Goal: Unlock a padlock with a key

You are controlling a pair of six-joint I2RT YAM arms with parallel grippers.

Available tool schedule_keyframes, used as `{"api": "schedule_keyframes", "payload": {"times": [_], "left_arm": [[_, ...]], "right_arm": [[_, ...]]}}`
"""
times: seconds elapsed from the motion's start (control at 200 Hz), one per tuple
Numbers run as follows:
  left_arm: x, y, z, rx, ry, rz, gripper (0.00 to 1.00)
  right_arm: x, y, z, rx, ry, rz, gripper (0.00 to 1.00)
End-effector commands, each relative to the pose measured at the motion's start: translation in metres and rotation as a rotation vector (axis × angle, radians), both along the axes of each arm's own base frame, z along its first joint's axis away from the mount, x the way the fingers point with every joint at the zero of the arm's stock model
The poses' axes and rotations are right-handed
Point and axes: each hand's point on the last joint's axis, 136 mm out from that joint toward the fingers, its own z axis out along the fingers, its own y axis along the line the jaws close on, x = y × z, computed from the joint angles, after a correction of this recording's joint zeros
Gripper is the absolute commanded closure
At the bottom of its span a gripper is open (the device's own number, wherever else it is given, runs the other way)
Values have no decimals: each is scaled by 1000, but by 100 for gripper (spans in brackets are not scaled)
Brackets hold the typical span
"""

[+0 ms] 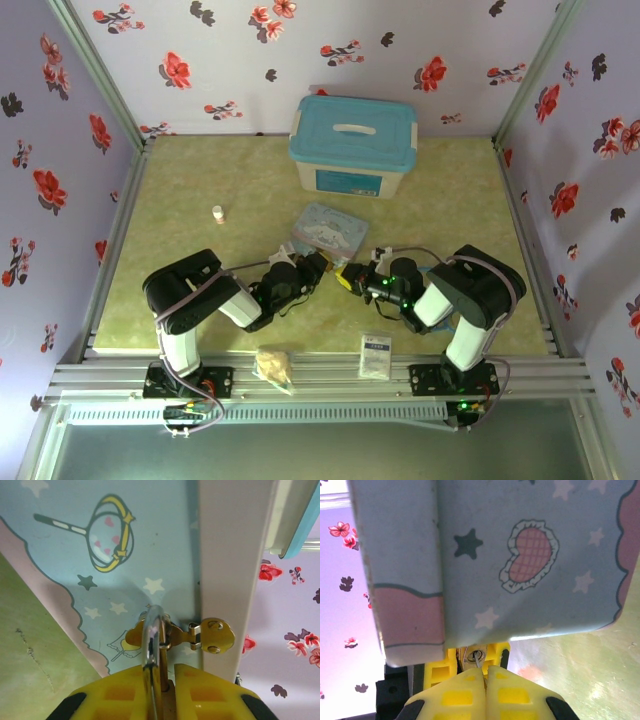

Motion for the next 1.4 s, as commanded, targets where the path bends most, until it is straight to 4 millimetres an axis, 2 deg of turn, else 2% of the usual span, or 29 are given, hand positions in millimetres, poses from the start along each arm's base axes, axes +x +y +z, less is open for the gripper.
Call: {"api": "schedule_keyframes", "payload": {"times": [0.0,0.13,0.265,0.45,0.585,0.715,0.87,0.93,1.095,1.265,1.355,1.395], "left_arm": [[-6,-20,28,-95,-53,-56,100],[-9,-27,30,-99,-58,-72,100],[-12,-39,32,-113,-56,-100,100],[-16,-47,34,-131,-49,-120,100],[-16,-45,38,-135,-56,-117,100],[-16,-42,40,-114,-82,-116,100],[-15,-39,30,-69,-79,-102,100],[-14,-41,30,-67,-83,-106,100],[-15,-49,30,-82,-69,-130,100],[-20,-52,30,-101,-58,-146,100],[-20,-48,30,-96,-60,-133,100],[-20,-46,28,-88,-60,-125,100]], "right_arm": [[12,1,12,52,8,-31,100],[17,4,26,96,12,-46,100],[16,20,36,121,2,-32,100],[16,29,33,116,8,-52,100],[16,23,30,111,18,-67,100],[15,11,24,139,116,-101,100],[12,5,15,140,171,-195,100],[10,8,15,148,177,-230,100],[16,33,39,166,77,-157,100],[17,36,31,133,52,-113,100],[15,33,31,118,27,-112,81],[13,29,29,111,25,-117,79]]}}
